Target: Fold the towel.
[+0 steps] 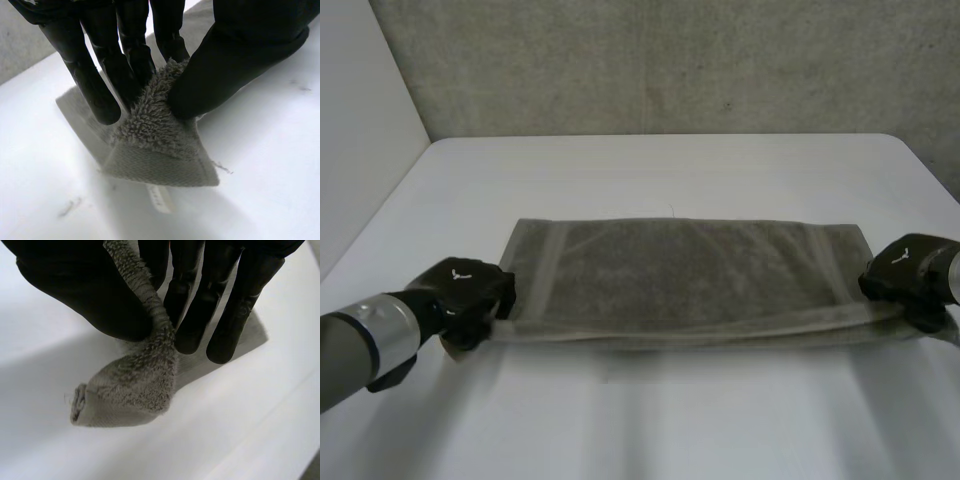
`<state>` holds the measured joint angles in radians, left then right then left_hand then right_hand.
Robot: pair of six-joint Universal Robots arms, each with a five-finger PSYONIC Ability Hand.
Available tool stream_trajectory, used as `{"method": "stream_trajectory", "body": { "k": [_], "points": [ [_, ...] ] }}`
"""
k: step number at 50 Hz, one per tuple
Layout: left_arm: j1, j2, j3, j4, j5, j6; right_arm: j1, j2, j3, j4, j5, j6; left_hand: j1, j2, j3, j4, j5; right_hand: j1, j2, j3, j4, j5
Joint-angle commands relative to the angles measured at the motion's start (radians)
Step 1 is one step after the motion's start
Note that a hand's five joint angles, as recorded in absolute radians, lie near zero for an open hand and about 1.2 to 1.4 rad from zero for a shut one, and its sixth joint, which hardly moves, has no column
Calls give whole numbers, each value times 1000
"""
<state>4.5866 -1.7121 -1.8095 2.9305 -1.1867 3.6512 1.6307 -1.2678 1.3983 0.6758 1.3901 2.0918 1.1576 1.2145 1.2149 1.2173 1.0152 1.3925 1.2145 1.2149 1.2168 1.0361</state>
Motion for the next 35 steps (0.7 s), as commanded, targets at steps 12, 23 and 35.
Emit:
{"method": "stream_trajectory", "body": {
  "k": [12, 23, 35],
  "points": [
    [-55, -397, 456, 161, 1, -94, 35, 364, -344, -236, -8, 183, 239, 182, 181, 179, 207, 4, 182, 181, 179, 186],
    [-124, -716, 891, 165, -120, -100, 67, 593, -621, -323, 40, 243, 239, 182, 181, 179, 207, 4, 182, 181, 179, 186],
    [-155, -853, 1076, 167, -185, -95, 101, 745, -858, -389, 119, 251, -983, -1040, -1040, -1043, -1015, -1218, -1040, -1040, -1042, -1036]
  ]
}}
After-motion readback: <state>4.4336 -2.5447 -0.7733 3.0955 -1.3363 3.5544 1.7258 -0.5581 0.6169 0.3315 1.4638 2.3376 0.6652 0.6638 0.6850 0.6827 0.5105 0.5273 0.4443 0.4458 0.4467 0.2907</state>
